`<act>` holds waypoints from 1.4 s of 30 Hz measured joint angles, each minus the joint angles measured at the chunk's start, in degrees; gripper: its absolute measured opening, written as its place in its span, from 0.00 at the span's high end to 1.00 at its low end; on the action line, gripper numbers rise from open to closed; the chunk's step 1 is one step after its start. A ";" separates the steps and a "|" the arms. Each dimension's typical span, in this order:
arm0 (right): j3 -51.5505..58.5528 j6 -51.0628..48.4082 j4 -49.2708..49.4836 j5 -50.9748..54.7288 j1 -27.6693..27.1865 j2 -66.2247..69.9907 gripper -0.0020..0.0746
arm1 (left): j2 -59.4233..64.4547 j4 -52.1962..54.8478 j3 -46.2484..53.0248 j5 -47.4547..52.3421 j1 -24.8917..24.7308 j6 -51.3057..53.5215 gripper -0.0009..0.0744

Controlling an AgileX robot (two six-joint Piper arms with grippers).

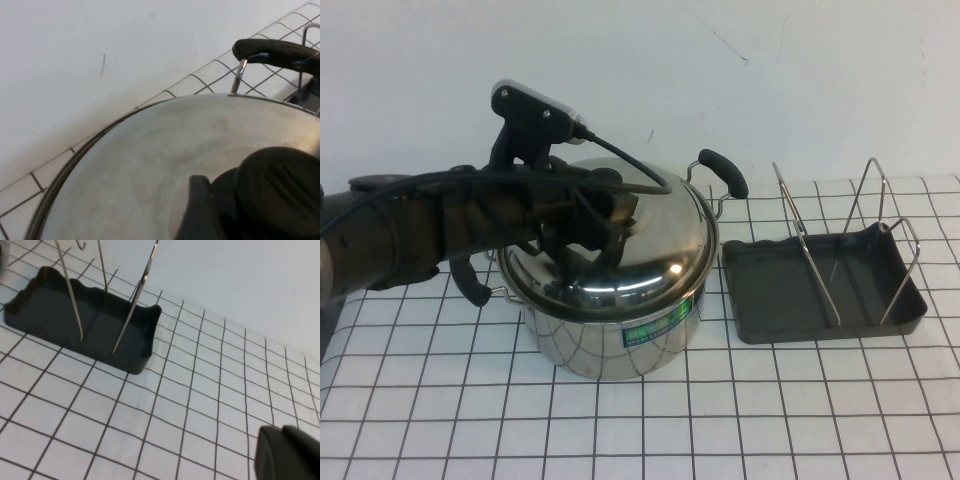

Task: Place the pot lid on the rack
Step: Open the pot, then hand over the pot lid

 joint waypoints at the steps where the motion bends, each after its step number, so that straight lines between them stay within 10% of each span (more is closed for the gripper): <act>1: 0.00 0.00 0.00 0.00 0.00 0.00 0.98 | 0.00 0.00 -0.04 0.00 0.00 0.00 0.38; 5: 0.00 0.00 0.00 0.00 0.00 0.00 0.98 | 0.00 -0.31 -0.24 0.10 0.00 -0.18 0.54; 27: 0.09 0.00 1.56 -1.71 0.00 0.00 0.98 | -16.07 0.23 -0.13 5.43 0.00 -0.18 0.54; 35: -2.30 -2.17 42.25 -17.95 0.00 0.03 0.98 | -24.39 1.48 -3.94 25.90 0.00 -0.30 0.54; 42: -4.63 -22.55 80.31 -12.26 0.00 2.49 0.85 | -24.75 2.60 -5.33 31.96 -2.26 -3.30 0.54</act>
